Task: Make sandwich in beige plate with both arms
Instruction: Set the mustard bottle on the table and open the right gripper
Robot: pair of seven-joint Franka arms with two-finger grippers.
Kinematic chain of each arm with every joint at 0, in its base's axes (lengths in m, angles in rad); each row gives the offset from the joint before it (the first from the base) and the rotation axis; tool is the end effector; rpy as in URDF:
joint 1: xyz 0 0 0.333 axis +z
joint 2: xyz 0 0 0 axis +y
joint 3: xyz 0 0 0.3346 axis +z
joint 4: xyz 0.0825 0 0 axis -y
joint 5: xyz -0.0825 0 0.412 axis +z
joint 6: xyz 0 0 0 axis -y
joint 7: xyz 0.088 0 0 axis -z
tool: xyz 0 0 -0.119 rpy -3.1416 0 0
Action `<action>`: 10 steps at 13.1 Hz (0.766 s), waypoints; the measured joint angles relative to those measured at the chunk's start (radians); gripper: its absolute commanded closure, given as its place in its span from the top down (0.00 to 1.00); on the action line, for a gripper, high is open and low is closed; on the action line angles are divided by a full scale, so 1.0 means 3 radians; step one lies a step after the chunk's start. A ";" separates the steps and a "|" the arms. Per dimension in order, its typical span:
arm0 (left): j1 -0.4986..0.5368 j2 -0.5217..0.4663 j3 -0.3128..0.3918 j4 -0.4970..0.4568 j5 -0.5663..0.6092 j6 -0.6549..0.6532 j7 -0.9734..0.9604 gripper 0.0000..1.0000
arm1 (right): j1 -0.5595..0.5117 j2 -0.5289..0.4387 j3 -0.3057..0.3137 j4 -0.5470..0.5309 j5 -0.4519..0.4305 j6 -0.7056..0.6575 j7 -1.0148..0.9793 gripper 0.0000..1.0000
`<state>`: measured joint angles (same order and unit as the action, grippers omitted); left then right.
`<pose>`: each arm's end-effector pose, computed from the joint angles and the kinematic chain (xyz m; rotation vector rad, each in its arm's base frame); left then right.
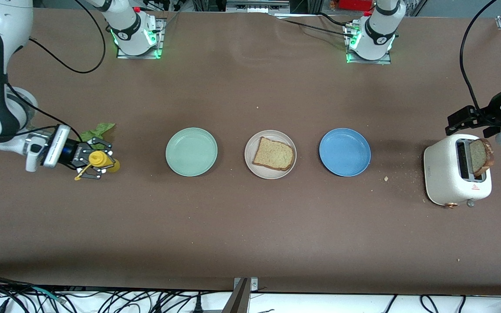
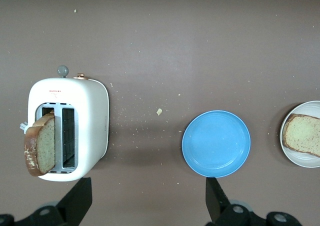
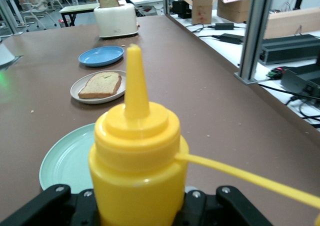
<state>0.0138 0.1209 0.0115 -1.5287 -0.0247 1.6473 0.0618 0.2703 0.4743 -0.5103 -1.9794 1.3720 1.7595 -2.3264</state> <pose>0.6271 0.0127 0.5859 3.1178 -0.0540 -0.0020 0.6140 -0.0374 0.2426 -1.7556 -1.3849 -0.9911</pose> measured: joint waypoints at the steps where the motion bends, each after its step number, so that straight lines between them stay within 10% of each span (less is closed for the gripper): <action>1: 0.0000 0.0002 0.0000 0.0000 0.0000 0.0000 -0.0001 1.00 | 0.0000 0.0015 0.0006 -0.0096 0.0029 0.0000 -0.0157 0.00; 10: -0.0005 0.0026 -0.0004 0.0000 0.0000 0.0000 -0.0016 1.00 | -0.0212 0.0376 0.0334 -0.0645 0.0476 -0.0127 -0.0938 0.01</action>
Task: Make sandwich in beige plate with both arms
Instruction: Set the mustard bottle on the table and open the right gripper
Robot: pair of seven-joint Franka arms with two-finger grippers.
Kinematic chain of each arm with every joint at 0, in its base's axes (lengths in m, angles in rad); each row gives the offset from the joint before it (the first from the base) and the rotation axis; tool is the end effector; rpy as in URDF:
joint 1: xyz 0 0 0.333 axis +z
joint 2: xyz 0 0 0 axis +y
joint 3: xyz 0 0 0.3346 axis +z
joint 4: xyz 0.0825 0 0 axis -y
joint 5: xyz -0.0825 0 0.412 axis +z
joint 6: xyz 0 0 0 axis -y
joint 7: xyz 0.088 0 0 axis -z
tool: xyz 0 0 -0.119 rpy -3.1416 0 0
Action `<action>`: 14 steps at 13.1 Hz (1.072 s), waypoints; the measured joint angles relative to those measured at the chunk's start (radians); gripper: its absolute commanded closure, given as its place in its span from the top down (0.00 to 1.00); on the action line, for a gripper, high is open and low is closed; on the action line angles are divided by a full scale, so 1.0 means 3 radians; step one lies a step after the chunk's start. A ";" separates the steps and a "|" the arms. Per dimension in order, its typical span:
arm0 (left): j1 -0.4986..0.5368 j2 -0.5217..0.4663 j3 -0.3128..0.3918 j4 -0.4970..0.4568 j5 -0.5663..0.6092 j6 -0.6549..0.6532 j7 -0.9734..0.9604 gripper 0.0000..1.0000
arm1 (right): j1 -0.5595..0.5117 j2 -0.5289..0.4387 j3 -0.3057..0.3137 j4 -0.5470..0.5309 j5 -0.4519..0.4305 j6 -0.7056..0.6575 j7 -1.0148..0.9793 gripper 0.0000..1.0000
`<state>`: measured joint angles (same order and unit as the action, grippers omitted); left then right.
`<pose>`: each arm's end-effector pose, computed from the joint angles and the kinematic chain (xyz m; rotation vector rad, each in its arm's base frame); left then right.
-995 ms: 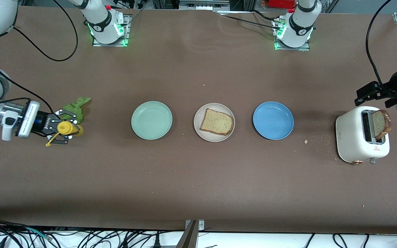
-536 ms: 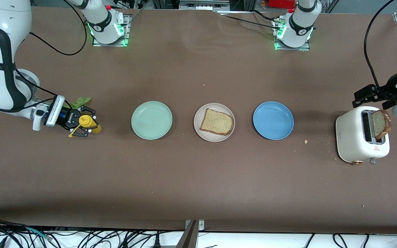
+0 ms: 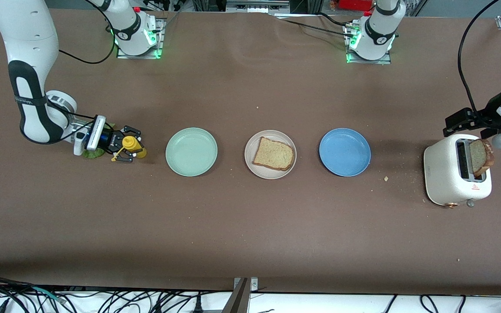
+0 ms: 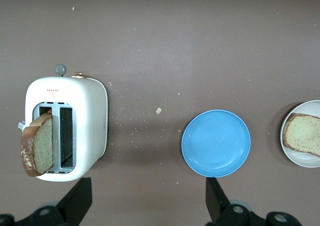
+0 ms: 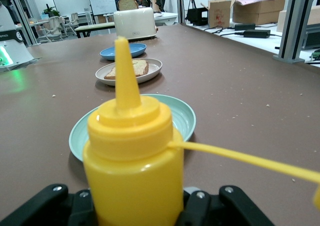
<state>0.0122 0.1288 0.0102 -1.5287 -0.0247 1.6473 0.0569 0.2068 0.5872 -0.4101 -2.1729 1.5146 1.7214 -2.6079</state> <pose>0.6291 0.0110 0.5809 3.1174 -0.0508 -0.0144 0.5287 -0.0162 0.1170 -1.6710 -1.2883 -1.0306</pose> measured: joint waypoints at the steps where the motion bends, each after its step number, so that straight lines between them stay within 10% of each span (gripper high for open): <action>1: 0.0000 0.0001 0.0000 0.0000 0.0000 0.0000 -0.0001 1.00 | -0.0005 -0.0002 0.0000 0.0000 0.0000 0.0000 -0.0004 0.11; 5: -0.0001 0.0003 -0.0001 0.0000 0.0000 0.0000 -0.0002 1.00 | -0.0033 -0.0003 0.0000 0.0000 0.0000 -0.0006 -0.0011 0.67; 6: -0.0001 0.0004 -0.0001 0.0000 0.0000 0.0000 -0.0002 1.00 | -0.0046 -0.0004 0.0000 0.0000 0.0000 -0.0006 -0.0015 1.00; 14: -0.0025 0.0005 -0.0003 0.0000 0.0000 0.0000 -0.0006 1.00 | -0.0207 -0.0028 -0.0126 0.0002 -0.0342 0.0001 0.0083 1.00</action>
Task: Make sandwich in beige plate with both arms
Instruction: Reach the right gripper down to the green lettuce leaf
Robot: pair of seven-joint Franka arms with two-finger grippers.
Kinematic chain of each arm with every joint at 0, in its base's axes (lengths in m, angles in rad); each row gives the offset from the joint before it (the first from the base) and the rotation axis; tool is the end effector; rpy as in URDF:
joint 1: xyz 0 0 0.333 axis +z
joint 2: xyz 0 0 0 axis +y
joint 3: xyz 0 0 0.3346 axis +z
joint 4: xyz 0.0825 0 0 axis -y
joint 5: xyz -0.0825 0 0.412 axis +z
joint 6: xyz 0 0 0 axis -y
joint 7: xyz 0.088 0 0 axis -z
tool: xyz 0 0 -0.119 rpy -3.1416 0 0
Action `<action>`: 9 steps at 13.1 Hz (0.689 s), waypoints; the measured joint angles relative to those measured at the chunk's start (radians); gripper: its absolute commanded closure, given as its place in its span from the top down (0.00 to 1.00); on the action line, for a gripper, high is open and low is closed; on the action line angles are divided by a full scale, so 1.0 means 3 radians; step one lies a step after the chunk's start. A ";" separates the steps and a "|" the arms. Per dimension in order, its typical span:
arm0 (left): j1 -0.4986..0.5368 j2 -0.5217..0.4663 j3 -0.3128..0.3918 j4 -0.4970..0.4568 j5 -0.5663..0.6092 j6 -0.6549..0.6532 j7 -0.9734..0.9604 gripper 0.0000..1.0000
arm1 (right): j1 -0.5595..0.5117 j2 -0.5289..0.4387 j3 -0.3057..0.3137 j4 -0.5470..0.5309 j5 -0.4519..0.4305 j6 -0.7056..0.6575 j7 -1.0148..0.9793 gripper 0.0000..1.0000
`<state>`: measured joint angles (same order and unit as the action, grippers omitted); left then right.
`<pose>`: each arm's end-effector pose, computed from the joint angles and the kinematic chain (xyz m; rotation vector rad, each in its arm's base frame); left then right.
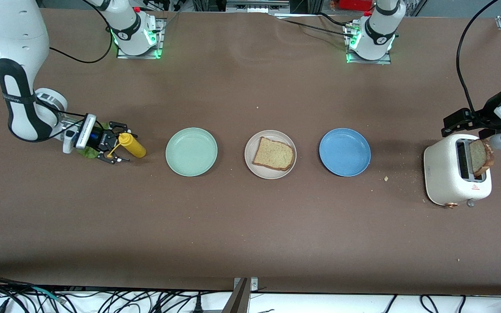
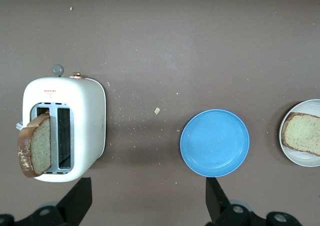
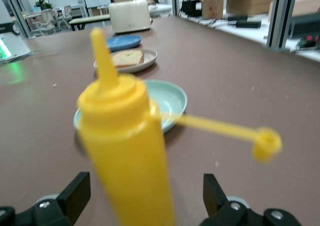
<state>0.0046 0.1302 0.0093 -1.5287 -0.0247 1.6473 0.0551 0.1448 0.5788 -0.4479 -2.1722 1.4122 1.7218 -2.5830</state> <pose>0.6295 0.0056 0.5800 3.1171 -0.0612 -0.0168 0.5177 -0.0696 0.1202 -1.7335 -1.2919 -0.9740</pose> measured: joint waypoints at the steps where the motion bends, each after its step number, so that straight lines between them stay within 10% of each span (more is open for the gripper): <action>1: -0.0002 0.0000 0.0000 0.0000 0.0000 0.0000 -0.0001 1.00 | -0.0009 -0.0005 -0.0066 0.0000 -0.0124 0.0005 0.0082 1.00; 9: -0.0004 0.0002 0.0000 0.0000 0.0000 0.0000 -0.0001 1.00 | -0.0027 -0.0805 -0.0261 0.0060 -0.1726 0.0838 0.2010 1.00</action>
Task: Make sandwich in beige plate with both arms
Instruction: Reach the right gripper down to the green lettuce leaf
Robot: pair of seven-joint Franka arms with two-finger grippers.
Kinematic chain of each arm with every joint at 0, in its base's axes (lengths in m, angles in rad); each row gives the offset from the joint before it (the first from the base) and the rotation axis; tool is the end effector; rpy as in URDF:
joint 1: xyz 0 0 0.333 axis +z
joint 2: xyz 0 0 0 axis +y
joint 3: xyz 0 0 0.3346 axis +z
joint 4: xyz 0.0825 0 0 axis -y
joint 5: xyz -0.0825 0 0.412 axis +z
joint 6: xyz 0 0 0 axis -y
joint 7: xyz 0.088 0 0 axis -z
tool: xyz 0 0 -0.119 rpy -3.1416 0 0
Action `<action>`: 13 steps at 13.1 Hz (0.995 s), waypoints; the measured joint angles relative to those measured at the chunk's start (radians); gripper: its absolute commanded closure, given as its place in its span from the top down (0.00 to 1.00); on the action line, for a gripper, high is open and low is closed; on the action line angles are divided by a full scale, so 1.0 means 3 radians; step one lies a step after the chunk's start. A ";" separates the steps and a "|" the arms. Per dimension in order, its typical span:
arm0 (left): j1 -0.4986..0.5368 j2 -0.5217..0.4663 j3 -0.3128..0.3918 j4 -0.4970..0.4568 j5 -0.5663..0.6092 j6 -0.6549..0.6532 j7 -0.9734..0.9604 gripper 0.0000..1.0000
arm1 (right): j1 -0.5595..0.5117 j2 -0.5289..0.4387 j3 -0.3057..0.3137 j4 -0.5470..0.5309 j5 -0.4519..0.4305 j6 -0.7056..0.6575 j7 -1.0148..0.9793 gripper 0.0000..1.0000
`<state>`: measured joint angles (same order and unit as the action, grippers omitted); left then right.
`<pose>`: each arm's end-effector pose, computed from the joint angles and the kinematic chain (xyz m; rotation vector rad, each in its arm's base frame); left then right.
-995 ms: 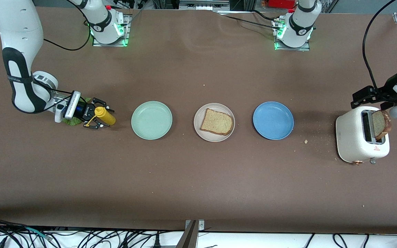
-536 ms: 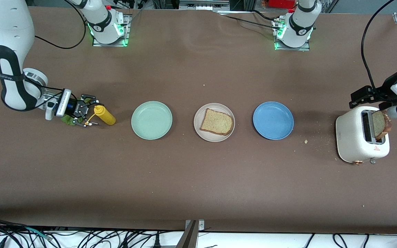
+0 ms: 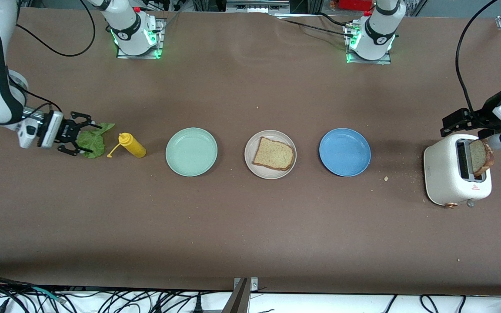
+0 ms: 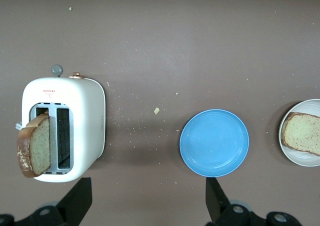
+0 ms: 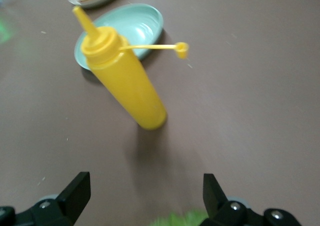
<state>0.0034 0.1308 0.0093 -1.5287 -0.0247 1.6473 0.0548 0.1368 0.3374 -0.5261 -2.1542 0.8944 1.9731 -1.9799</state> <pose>0.6297 0.0049 0.5796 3.1171 -0.0626 -0.0178 0.5269 -0.1564 0.2284 -2.2038 -1.2377 -0.4753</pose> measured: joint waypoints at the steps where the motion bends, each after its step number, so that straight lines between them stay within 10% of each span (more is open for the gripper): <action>1: 0.0000 0.0000 0.0000 0.0000 0.0000 0.0000 -0.0001 1.00 | 0.0000 -0.0155 0.0013 0.0003 -0.0257 0.0101 0.0429 1.00; 6: -0.0011 0.0030 -0.0021 0.0000 0.0000 0.0000 -0.0006 1.00 | 0.0004 -0.0588 0.0370 0.0007 -0.1482 0.0778 0.2706 1.00; 13: -0.0012 0.0047 -0.0029 0.0000 0.0000 0.0000 -0.0013 1.00 | 0.0010 -0.0295 0.0830 -0.0033 -0.2459 0.1361 0.5673 0.99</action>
<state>-0.0002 0.1449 0.0005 -1.5287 -0.0247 1.6473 0.0509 0.1396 0.2490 -0.2769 -2.1642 0.1567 2.3815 -0.2781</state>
